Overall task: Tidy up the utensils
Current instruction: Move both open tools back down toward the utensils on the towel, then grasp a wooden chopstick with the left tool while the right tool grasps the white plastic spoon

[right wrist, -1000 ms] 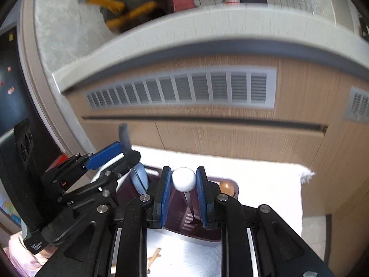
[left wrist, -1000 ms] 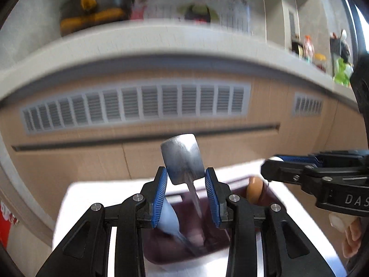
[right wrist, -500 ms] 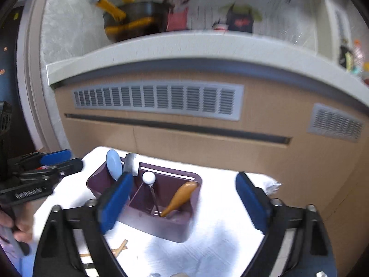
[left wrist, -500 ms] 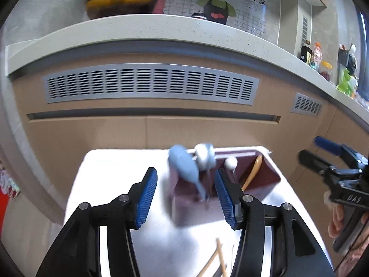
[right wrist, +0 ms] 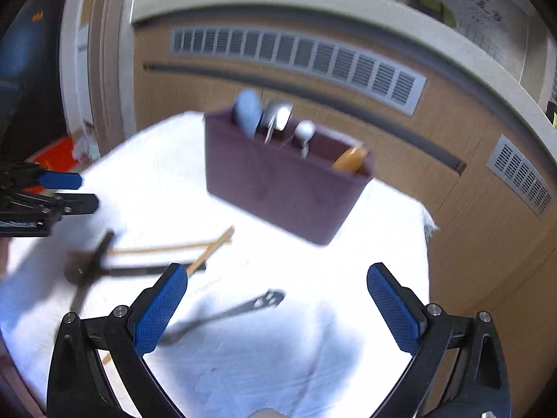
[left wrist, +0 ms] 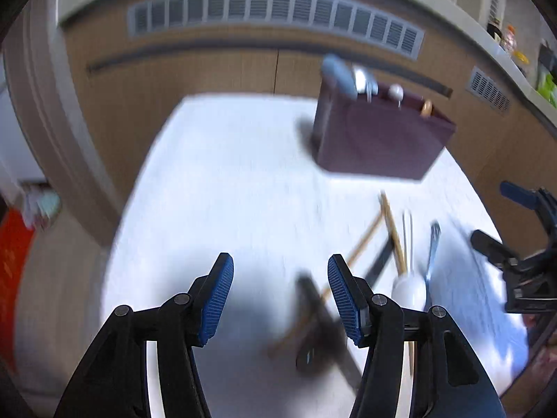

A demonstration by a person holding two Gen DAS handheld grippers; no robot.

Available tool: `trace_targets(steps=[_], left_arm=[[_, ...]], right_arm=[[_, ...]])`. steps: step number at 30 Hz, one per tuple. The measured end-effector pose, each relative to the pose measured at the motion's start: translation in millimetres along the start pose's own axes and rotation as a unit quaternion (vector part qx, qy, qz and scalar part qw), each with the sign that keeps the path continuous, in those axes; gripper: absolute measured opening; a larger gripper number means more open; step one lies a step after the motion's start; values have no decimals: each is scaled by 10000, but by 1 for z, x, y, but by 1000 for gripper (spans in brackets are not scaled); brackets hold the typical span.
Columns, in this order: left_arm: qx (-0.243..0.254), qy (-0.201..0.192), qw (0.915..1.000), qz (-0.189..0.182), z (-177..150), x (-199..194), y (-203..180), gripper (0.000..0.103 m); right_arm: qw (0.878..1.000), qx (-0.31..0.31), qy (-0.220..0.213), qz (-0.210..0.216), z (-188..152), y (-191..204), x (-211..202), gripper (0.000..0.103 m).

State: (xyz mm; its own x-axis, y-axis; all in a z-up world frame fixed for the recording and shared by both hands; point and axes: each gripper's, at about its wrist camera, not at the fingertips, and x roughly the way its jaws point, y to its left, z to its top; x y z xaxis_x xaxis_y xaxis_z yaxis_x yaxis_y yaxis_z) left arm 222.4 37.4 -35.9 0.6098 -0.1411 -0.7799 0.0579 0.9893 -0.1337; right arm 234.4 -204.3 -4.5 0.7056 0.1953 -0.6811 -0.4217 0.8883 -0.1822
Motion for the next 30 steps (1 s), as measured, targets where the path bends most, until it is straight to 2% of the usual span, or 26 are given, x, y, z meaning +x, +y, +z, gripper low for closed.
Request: trace_targets(steps=[4, 8, 10, 13, 18, 21, 25, 28, 30], left_arm=[[-57, 316, 9994, -136, -24, 4, 7, 57], [102, 400, 9988, -263, -32, 3, 1, 57], [227, 476, 9978, -407, -33, 4, -7, 57], [353, 618, 9960, -542, -33, 8, -17, 58], [414, 672, 9956, -512, -30, 15, -29, 59], [391, 724, 9940, -724, -27, 19, -38, 60], [348, 942, 9895, -1042, -23, 31, -52, 61], [527, 938, 9847, -1372, -17, 28, -65, 61], [722, 772, 9828, -1514, -6, 22, -70, 61]], right_arm=[[9988, -14, 323, 367, -7, 25, 15, 102], [9943, 203, 644, 831, -7, 43, 32, 101], [9944, 82, 696, 787, -8, 56, 40, 101], [9958, -165, 754, 499, -14, 66, 44, 99], [9968, -271, 750, -15, -31, 45, 36, 99], [9953, -162, 854, -426, -46, 23, 32, 99], [9950, 393, 921, -47, -63, -4, 18, 100], [9932, 698, 901, 229, -71, -9, 15, 100], [9915, 844, 925, 345, -75, -10, 17, 100]])
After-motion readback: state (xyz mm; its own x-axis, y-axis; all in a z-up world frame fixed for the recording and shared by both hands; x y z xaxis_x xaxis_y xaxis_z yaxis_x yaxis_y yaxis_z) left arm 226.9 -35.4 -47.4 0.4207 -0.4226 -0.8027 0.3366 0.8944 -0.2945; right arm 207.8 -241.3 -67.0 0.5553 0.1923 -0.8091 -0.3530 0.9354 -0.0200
